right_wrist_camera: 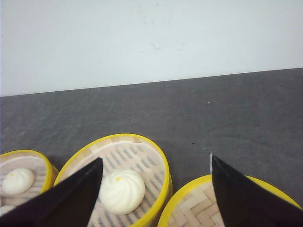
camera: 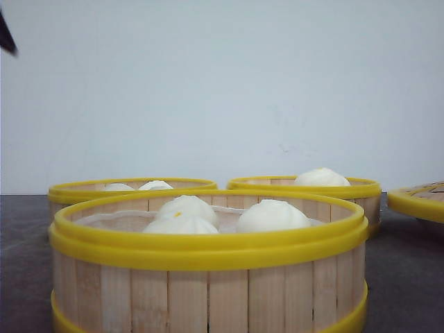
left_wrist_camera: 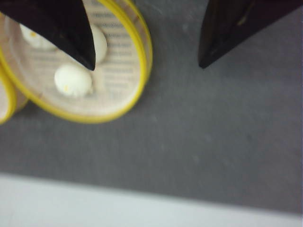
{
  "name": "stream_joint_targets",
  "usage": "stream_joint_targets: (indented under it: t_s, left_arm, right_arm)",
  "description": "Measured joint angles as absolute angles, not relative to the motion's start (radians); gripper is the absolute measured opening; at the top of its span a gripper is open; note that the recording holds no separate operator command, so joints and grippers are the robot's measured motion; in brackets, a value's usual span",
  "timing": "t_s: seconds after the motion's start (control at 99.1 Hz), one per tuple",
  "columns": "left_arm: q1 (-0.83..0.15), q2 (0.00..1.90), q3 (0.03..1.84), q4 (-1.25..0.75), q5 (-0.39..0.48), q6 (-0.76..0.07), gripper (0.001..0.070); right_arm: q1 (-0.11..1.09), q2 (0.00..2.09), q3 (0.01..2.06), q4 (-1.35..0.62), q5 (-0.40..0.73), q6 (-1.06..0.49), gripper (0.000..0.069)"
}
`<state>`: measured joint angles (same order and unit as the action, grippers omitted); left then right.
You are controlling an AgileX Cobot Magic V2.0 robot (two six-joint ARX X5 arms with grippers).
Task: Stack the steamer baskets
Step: 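Move the left gripper down to the rim of the farther steamer basket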
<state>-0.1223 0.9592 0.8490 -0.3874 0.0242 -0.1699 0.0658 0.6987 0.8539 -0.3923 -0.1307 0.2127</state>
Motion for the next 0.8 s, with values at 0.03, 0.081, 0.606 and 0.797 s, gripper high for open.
stream_joint_targets:
  t_s: [0.03,0.081,0.606,0.797]
  left_arm:
    - [-0.127,1.003,0.867,-0.387,0.026,-0.168,0.0415]
    - [-0.135,1.074,0.9,-0.387,0.027,-0.164,0.0415]
    - [-0.158,1.615,1.196,-0.503,0.029,-0.138,0.031]
    - [-0.162,1.677,1.222,-0.513,0.029,-0.136,0.0309]
  right_arm:
    - [0.068,0.7,0.854,-0.392,-0.131,0.213,0.045]
    - [0.073,0.703,0.854,-0.392,-0.131,0.213,0.045]
    - [0.086,0.71,0.854,-0.392,-0.131,0.212,0.0451]
    - [0.086,0.732,0.854,-0.392,-0.131,0.212,0.0451]
